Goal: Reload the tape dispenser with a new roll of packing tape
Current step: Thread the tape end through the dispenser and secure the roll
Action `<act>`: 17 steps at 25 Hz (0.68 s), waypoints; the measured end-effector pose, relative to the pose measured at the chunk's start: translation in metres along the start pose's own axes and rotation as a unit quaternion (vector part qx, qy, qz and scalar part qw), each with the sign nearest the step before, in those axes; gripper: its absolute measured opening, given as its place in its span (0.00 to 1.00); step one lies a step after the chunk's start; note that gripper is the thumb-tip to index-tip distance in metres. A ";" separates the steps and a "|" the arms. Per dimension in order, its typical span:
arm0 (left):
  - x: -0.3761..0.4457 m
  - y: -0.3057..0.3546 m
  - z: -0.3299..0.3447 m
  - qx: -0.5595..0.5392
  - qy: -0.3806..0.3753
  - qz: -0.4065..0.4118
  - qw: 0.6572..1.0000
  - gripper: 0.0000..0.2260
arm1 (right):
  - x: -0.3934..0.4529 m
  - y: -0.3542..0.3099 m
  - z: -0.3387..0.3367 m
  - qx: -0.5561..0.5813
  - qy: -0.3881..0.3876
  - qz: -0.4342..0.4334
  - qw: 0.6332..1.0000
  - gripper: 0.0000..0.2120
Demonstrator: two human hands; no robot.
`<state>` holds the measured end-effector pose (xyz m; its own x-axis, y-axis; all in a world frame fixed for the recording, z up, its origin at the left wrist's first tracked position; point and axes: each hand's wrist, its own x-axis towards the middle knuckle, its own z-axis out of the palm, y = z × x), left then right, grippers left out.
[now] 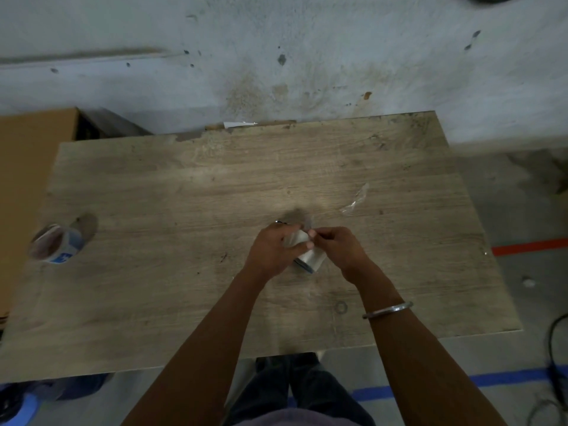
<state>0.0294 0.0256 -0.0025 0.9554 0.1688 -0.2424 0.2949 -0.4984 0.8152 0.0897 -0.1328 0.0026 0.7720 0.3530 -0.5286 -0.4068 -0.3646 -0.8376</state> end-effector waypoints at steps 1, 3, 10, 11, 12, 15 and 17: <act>0.001 -0.003 0.000 -0.003 0.010 0.008 1.000 0.15 | 0.000 0.001 0.000 -0.009 0.004 -0.006 1.000 0.08; 0.003 -0.010 0.000 -0.006 0.020 0.023 1.000 0.08 | 0.002 0.004 0.001 -0.051 0.017 -0.040 0.998 0.08; 0.012 -0.025 -0.006 -0.026 -0.049 -0.005 0.998 0.07 | 0.007 0.009 -0.001 -0.151 0.017 -0.071 0.986 0.11; 0.010 -0.025 -0.009 -0.044 -0.064 -0.018 0.997 0.08 | 0.008 0.009 -0.001 -0.143 0.016 -0.066 0.987 0.11; 0.008 -0.024 -0.010 -0.059 -0.077 -0.031 0.995 0.10 | 0.008 0.009 0.000 -0.133 0.015 -0.059 0.989 0.12; 0.005 -0.025 -0.009 -0.099 -0.080 -0.049 0.991 0.14 | 0.009 0.009 0.002 -0.113 0.010 -0.047 0.992 0.12; 0.005 -0.025 -0.010 -0.130 -0.083 -0.051 0.987 0.10 | 0.007 0.010 0.000 -0.103 0.008 -0.045 0.994 0.11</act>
<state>0.0266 0.0473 -0.0194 0.9173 0.0542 -0.3945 0.3951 -0.2467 0.8849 0.0913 -0.1337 -0.0092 0.8088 0.3794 -0.4494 -0.2284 -0.5015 -0.8345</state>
